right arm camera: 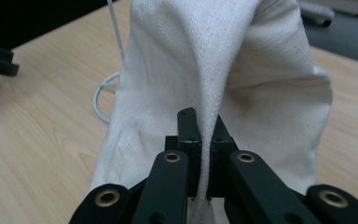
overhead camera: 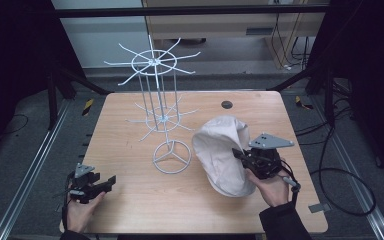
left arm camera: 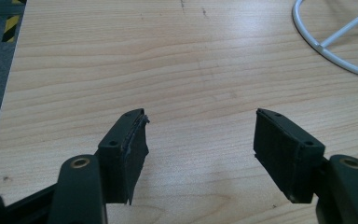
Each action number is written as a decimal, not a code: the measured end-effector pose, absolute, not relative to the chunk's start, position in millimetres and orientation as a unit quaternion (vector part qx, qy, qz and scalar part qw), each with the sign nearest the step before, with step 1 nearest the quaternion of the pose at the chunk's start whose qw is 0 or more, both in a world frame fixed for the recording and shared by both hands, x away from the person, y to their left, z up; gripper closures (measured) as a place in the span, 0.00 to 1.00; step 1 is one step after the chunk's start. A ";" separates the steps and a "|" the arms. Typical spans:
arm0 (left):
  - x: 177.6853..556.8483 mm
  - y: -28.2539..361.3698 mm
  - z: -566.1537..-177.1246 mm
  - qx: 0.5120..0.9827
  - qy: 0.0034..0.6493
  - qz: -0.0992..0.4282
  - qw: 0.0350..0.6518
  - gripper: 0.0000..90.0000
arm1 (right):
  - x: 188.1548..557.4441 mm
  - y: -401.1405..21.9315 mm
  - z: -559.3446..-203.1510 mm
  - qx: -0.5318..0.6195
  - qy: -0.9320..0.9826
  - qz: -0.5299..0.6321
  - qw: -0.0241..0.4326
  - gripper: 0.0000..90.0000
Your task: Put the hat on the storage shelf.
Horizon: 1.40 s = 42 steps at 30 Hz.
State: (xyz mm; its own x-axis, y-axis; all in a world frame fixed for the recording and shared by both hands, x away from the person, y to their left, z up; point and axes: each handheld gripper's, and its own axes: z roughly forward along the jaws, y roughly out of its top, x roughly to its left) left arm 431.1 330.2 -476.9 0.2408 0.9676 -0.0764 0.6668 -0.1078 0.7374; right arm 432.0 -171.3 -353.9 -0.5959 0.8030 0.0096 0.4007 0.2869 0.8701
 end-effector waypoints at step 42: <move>430.4 329.4 -477.2 0.713 0.572 0.219 0.341 0.38 | 401.8 -199.5 -295.2 0.341 0.654 0.596 0.317 0.98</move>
State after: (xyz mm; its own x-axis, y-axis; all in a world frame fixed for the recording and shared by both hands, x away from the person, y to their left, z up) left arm 430.4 329.4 -477.2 0.2504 0.9651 -0.0770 0.6663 -0.1140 0.7369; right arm 401.8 -199.5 -295.2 -0.5663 0.8241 -0.0084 0.0681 0.0569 0.9961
